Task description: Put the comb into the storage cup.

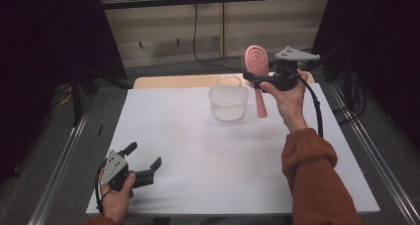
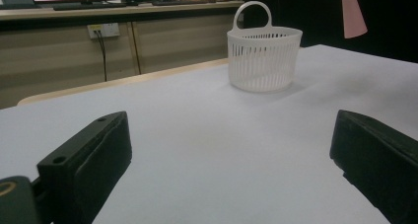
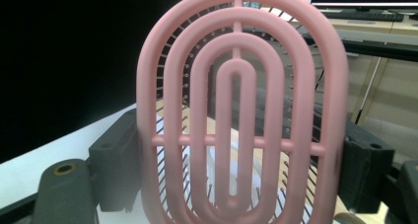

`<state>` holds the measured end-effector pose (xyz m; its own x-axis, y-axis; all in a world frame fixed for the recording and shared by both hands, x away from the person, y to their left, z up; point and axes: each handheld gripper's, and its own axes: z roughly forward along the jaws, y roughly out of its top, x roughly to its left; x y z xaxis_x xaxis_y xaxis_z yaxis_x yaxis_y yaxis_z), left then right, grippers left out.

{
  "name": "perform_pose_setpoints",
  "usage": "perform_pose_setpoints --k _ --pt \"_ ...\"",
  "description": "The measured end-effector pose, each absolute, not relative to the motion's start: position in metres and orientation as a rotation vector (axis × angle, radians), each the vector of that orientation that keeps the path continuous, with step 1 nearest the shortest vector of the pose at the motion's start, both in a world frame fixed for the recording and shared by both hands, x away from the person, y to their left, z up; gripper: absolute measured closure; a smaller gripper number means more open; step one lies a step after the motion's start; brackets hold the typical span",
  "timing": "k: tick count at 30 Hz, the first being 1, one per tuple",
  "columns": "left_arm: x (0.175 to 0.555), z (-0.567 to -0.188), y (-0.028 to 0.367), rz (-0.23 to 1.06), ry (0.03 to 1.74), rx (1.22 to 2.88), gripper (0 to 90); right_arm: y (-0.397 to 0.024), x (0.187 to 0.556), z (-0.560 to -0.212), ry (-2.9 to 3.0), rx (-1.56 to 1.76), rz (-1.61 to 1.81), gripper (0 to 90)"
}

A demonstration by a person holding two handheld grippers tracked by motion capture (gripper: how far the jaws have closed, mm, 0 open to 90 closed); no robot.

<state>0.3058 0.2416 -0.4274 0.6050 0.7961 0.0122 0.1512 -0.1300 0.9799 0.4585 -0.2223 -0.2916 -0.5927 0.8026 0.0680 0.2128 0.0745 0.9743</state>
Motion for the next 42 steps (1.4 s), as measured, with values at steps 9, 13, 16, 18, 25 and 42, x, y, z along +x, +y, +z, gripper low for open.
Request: perform_pose_setpoints --k 9,13,16,18,25,42 --pt "0.306 -0.427 0.243 0.673 0.807 1.627 2.4 -0.216 0.466 -0.286 1.834 1.021 1.571 20.2" --pt "0.305 -0.427 0.243 0.670 0.805 1.624 2.4 -0.212 0.471 -0.281 1.833 1.017 1.578 20.2" --pt "0.305 -0.427 0.243 0.672 0.805 1.624 2.4 -0.209 0.473 -0.278 1.829 1.011 1.579 20.2" --pt "0.305 -0.427 0.244 0.672 0.805 1.625 2.4 -0.207 0.475 -0.277 1.826 1.011 1.578 20.2" --pt "0.305 -0.427 0.243 0.669 0.807 1.621 2.4 -0.201 0.482 -0.271 1.824 0.998 1.583 20.2" --pt "0.305 -0.427 0.244 0.669 0.804 1.618 2.4 -0.185 0.497 -0.267 1.803 0.935 1.567 20.2"
